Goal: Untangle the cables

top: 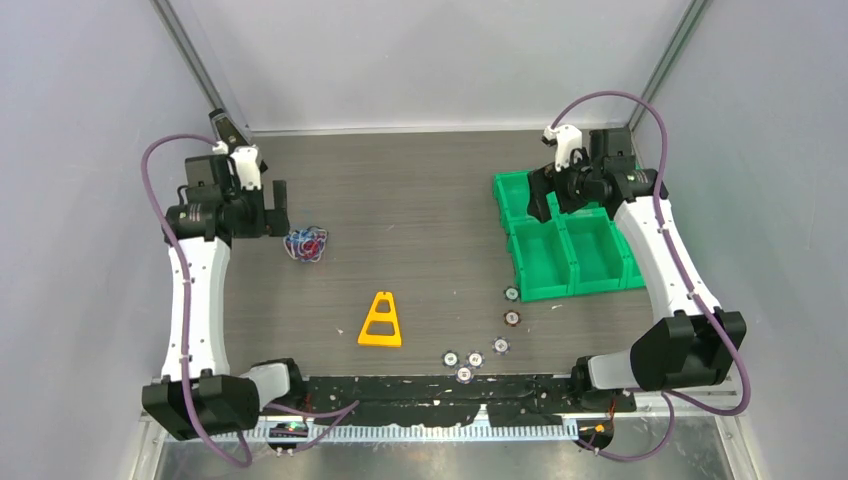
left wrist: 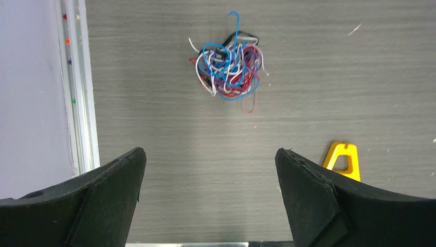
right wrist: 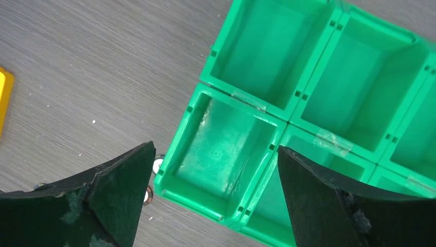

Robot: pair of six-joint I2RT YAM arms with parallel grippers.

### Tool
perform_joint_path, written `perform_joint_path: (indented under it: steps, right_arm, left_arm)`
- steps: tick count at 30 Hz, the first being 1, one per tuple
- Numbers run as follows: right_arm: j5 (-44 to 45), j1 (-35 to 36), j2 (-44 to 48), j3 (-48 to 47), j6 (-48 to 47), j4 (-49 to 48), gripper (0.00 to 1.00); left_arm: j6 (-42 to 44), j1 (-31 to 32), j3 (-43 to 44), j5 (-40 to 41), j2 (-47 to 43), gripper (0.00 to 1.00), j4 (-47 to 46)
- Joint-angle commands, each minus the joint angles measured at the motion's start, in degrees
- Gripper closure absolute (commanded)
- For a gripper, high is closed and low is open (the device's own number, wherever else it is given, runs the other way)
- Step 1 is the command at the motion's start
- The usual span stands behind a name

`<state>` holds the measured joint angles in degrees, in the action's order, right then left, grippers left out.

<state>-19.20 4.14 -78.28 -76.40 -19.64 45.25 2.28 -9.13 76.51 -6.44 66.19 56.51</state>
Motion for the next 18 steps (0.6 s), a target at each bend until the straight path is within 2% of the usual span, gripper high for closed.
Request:
perform_joint_path:
  steps: [1,5,7,10,16,18]
  right_arm:
    - [-4.0,-0.1,-1.3,-5.7,-1.0,-0.7,0.05]
    - [-6.5,0.0,-4.5,-8.3,1.4,-0.5,0.05]
    - [-7.7,0.0,-5.9,-9.3,1.6,0.0,0.05]
    - [-8.6,0.1,-7.4,-9.8,1.5,0.5,0.05]
    - [-8.2,1.4,-8.9,-9.9,3.0,0.8,0.05]
    - [-7.5,3.1,-9.2,-10.0,3.1,1.0,0.05]
  left_arm:
    - [6.6,-0.3,2.2,-0.2,4.6,0.01,4.3]
    - [8.5,-1.0,4.6,-0.3,12.8,0.01,9.5]
    - [8.1,-2.7,4.9,-2.9,16.1,0.01,9.6]
    - [7.4,-5.2,4.8,-7.6,20.5,0.01,7.6]
    - [6.3,-5.5,5.8,-9.5,31.6,0.01,2.6]
    - [5.1,-5.6,5.8,-10.0,34.5,0.06,-0.2]
